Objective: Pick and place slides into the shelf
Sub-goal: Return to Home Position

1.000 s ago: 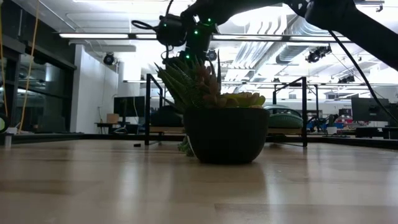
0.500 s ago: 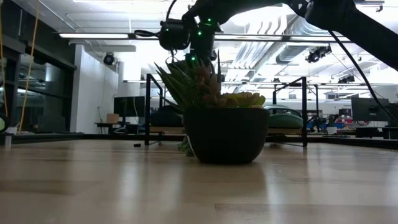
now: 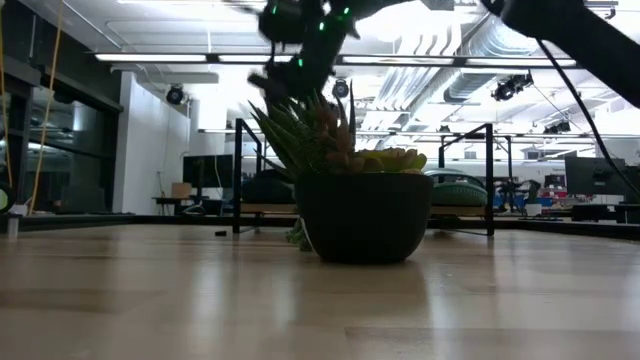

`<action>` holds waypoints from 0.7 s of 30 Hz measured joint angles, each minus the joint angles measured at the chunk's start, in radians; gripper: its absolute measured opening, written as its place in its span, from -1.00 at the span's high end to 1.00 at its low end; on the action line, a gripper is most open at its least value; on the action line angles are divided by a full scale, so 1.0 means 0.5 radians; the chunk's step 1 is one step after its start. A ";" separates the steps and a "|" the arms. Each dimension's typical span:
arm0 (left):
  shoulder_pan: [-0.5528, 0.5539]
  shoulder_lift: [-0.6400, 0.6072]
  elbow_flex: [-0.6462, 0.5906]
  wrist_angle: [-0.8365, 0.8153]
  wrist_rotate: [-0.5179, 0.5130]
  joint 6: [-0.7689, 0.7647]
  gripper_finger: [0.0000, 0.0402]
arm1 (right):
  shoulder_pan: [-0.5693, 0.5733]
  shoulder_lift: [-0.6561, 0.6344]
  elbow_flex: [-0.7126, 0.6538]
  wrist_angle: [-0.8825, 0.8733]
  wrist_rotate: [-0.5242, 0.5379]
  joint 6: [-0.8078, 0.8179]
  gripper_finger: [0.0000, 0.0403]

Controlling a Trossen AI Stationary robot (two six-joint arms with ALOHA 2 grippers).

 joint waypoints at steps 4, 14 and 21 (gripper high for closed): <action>0.000 -0.012 0.000 0.001 0.021 0.112 0.22 | 0.000 -0.125 0.001 0.240 -0.122 -0.114 -0.17; 0.000 -0.055 0.000 0.100 0.147 0.245 0.22 | -0.056 -0.408 0.003 0.682 -0.523 -0.207 -0.17; -0.001 -0.107 0.001 0.265 0.301 0.382 0.22 | -0.054 -0.483 0.002 1.053 -0.907 -0.022 -0.17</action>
